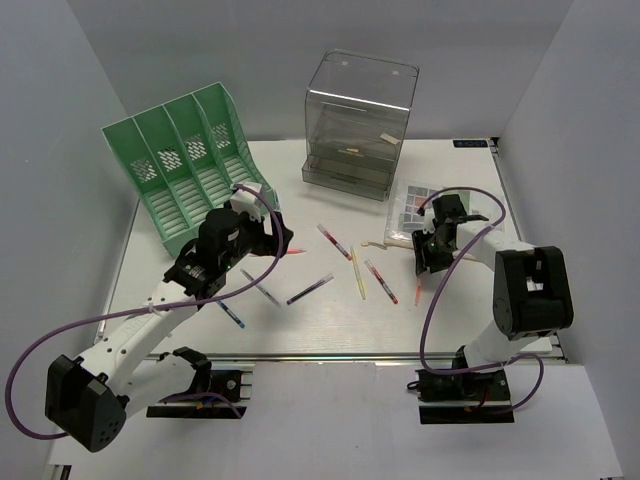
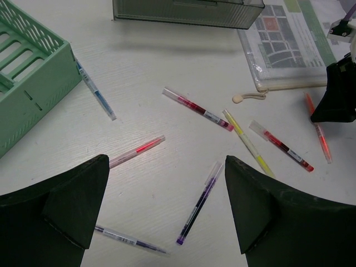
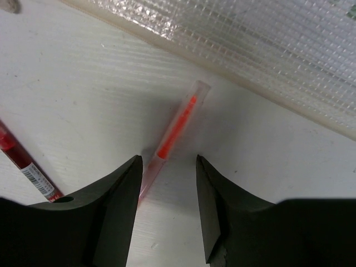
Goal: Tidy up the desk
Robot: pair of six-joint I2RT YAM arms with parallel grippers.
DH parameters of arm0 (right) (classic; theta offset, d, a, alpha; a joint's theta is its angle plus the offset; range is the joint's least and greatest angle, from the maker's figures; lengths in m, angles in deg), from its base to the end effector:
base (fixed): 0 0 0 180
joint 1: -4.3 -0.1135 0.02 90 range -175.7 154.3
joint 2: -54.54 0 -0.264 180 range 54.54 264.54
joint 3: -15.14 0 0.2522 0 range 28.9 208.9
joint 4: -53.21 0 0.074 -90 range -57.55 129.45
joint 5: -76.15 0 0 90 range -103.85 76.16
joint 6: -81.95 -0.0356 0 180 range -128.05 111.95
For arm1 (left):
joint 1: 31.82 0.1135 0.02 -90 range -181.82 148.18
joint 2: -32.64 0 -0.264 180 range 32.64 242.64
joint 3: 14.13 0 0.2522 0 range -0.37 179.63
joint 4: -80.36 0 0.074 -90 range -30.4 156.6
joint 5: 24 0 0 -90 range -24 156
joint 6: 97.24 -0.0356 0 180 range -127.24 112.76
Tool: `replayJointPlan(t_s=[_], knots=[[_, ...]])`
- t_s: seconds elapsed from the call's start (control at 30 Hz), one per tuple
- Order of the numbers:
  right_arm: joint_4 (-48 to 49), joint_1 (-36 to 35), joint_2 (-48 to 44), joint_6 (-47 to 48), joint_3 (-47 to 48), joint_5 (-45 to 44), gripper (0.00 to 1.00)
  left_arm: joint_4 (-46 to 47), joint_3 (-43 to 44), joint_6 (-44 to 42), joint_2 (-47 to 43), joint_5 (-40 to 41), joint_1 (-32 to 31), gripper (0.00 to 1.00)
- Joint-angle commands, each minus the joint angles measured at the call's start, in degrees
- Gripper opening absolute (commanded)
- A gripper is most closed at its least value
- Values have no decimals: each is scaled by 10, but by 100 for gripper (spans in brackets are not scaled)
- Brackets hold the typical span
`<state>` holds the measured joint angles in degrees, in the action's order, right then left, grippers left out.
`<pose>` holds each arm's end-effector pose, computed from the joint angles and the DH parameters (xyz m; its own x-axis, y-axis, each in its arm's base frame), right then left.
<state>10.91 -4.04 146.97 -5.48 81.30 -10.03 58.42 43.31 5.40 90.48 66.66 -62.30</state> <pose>0.2939 0.0455 0.1637 -0.9125 -0.1790 -0.3678 -0.2099 0.9767 0.0456 0.2010 -0.1179 0.2936 -0.4286 -0.0016 -0.9035 0.4143 0.8883 -0.1981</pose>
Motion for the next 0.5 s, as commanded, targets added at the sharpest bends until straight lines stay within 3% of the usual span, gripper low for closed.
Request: replayJointPlan(t_s=[0.0, 0.27, 0.47], knots=[[23, -5, 0, -17, 16, -25, 48, -3, 16, -6, -6, 12, 2, 94], [23, -25, 20, 1, -5, -89, 35, -7, 18, -6, -3, 16, 2, 94], [15, -32, 21, 6, -16, -74, 22, -7, 17, -5, -5, 21, 2, 94]])
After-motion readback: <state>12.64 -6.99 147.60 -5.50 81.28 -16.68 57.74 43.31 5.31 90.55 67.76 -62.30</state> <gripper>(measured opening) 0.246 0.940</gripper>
